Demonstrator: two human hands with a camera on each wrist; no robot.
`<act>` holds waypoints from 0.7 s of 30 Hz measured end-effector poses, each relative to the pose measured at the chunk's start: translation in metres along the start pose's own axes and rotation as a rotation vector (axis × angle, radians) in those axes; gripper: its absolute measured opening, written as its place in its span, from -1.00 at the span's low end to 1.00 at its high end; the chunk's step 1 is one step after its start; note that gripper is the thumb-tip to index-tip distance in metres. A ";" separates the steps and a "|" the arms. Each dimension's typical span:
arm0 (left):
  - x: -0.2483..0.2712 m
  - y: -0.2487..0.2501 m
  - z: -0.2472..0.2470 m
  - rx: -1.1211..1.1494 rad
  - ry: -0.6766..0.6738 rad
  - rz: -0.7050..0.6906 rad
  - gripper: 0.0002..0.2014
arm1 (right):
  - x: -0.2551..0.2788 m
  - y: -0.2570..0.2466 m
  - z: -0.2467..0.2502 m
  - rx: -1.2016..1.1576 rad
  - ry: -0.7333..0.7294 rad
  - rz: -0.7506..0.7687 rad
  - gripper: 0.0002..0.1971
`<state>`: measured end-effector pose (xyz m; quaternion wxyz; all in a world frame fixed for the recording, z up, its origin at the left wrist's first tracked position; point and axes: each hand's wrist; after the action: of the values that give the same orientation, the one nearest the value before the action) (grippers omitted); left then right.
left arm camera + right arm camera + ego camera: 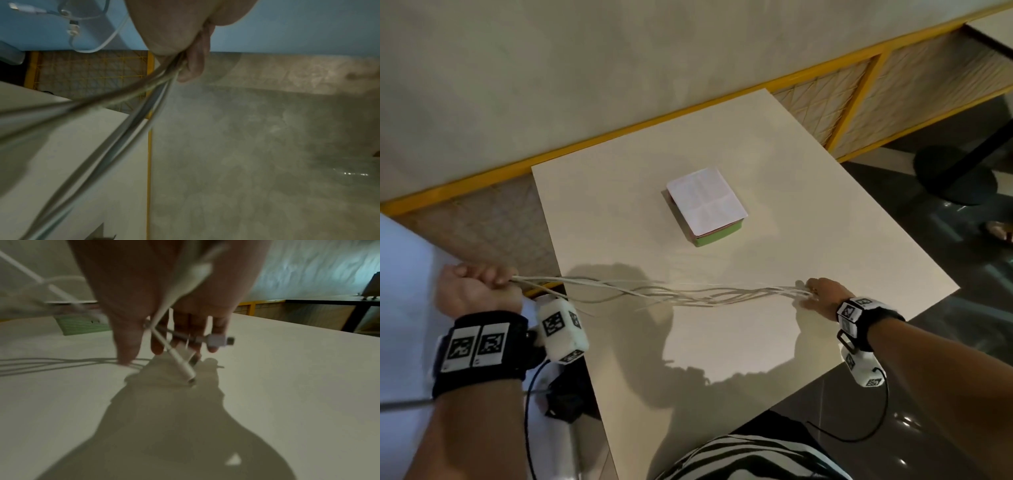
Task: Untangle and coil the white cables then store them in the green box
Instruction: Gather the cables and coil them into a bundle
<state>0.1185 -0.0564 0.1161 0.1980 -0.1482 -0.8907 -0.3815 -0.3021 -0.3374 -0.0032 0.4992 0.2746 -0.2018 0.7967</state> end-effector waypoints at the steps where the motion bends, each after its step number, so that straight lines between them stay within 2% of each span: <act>1: 0.002 -0.007 0.001 0.007 0.017 0.004 -0.81 | 0.001 0.000 0.001 0.030 -0.013 -0.004 -0.46; 2: 0.008 -0.012 -0.001 0.000 0.038 0.004 -0.78 | 0.003 -0.004 0.003 0.071 -0.031 0.013 -0.24; 3: 0.015 -0.020 -0.005 -0.017 0.057 0.020 -0.70 | 0.006 -0.012 0.008 0.080 -0.035 0.058 -0.10; 4: 0.021 -0.027 -0.009 -0.021 0.060 0.036 -0.59 | 0.009 -0.024 0.015 0.042 -0.019 0.121 -0.06; 6: 0.038 -0.042 -0.017 -0.023 0.032 0.062 -0.47 | 0.019 -0.060 0.035 -0.124 0.041 0.282 -0.10; 9: 0.058 -0.064 -0.027 -0.052 -0.020 0.118 -0.56 | 0.047 -0.138 0.064 -0.258 0.113 0.582 -0.12; 12: 0.070 -0.078 -0.035 -0.079 -0.077 0.193 -0.61 | 0.078 -0.216 0.075 -0.206 0.129 0.823 -0.06; 14: 0.074 -0.083 -0.038 -0.067 -0.111 0.224 -0.58 | 0.087 -0.254 0.072 -0.210 0.099 0.841 -0.17; 17: 0.076 -0.082 -0.037 -0.052 -0.133 0.246 -0.54 | 0.089 -0.281 0.061 -0.341 0.056 0.764 -0.71; 18: 0.076 -0.081 -0.035 -0.046 -0.137 0.263 -0.54 | 0.089 -0.283 0.058 -0.328 0.072 0.751 -0.77; 21: 0.077 -0.081 -0.025 -0.041 -0.141 0.351 -0.54 | 0.091 -0.276 0.057 -0.165 0.164 0.741 -0.64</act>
<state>0.0235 -0.1199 0.1173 0.1956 -0.3316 -0.8548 -0.3480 -0.0703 -0.1930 0.1116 0.2124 0.0773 -0.3102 0.9234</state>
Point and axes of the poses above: each hand's wrist, its own x-axis away from the middle knuckle, its own z-axis out of the back of the hand, y = z × x, and after that the axes turned 6 degrees about x, right-handed
